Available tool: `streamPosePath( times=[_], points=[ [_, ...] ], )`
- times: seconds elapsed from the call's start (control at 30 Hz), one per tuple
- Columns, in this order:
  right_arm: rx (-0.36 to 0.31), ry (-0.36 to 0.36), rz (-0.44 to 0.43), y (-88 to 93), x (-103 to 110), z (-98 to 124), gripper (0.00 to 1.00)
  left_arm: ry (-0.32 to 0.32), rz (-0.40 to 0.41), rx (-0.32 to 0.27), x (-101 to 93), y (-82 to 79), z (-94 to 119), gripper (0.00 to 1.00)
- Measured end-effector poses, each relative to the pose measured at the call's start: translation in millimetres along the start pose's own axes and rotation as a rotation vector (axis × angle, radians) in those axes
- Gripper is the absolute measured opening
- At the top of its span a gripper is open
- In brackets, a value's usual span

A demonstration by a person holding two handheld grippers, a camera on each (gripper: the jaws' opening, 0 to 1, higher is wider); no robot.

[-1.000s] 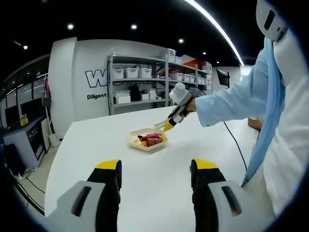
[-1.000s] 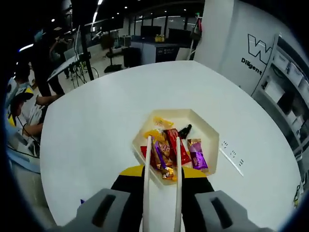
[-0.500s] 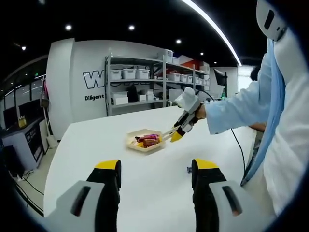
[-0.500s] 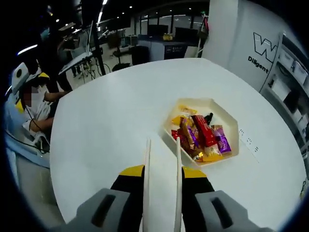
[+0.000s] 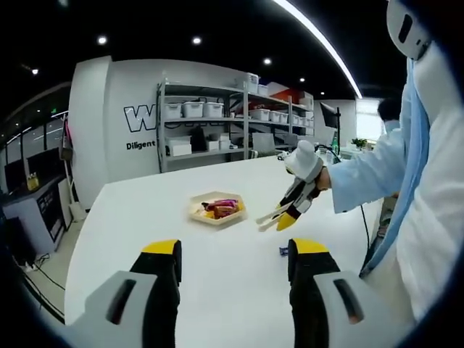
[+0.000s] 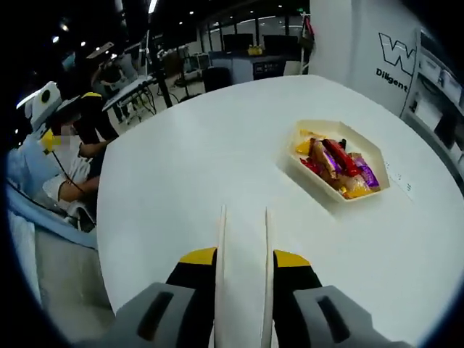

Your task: Place the target food into the container with the food tongs after gripping and lifting it, then release it inside without dropping or visibly crushing the food.

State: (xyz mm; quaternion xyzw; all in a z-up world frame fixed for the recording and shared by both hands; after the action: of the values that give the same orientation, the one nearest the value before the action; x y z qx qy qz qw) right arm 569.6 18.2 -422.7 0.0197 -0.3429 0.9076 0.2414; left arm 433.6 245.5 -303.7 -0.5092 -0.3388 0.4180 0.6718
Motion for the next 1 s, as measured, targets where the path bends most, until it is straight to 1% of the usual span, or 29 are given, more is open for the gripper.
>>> streamPosePath(
  times=[0.03, 0.13, 0.33, 0.47, 0.57, 0.73, 0.8, 0.87, 0.97, 1.0],
  points=[
    [0.01, -0.004, -0.003, 7.5, 5.5, -2.6, 0.21, 0.001, 0.0, 0.0, -0.4, 0.3, 0.0, 0.57],
    [0.022, -0.017, -0.02, 19.1, 13.4, -6.3, 0.21, 0.005, 0.0, 0.003, -1.5, 1.4, -0.3, 0.57],
    [0.029, -0.024, -0.041, 35.4, 24.6, -6.7, 0.21, 0.007, 0.0, 0.011, -2.7, 3.5, -0.5, 0.57],
    [0.031, -0.026, -0.059, 44.4, 30.1, -8.2, 0.21, 0.004, 0.003, 0.011, -2.4, 4.2, -0.2, 0.57],
    [0.031, -0.025, -0.067, 47.2, 32.2, -9.2, 0.21, 0.004, 0.003, 0.012, -2.3, 4.7, 0.3, 0.57],
    [0.051, -0.025, -0.065, 55.0, 37.5, -10.5, 0.21, 0.004, 0.002, 0.012, -2.4, 5.2, 0.6, 0.57],
    [0.057, -0.025, -0.066, 61.3, 40.7, -11.4, 0.21, 0.004, 0.004, 0.01, -2.1, 5.0, 0.7, 0.57],
    [0.067, -0.02, -0.063, 67.4, 41.9, -12.2, 0.21, 0.001, 0.006, 0.009, -1.3, 5.4, 0.7, 0.57],
    [0.07, -0.011, -0.055, 69.7, 41.6, -11.7, 0.2, 0.003, 0.006, 0.011, -0.9, 5.9, 0.5, 0.57],
    [0.075, 0.005, -0.022, 69.9, 40.1, -11.0, 0.19, 0.003, 0.006, 0.011, -0.8, 5.9, 0.2, 0.57]
  ],
)
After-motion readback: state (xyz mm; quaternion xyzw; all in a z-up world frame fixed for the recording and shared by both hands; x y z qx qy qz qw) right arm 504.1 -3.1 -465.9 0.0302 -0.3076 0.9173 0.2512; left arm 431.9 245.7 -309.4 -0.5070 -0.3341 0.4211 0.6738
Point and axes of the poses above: the point that each gripper's makers call its tool centre point, and the gripper's own axes: z roughly backward along the fingers, x roughly to its left, y roughly out of its underside, the point moved 4 cm from there along z, roughly backward along the fingers, and after that the axes turned 7 degrees about -y, right-handed, at the moved point
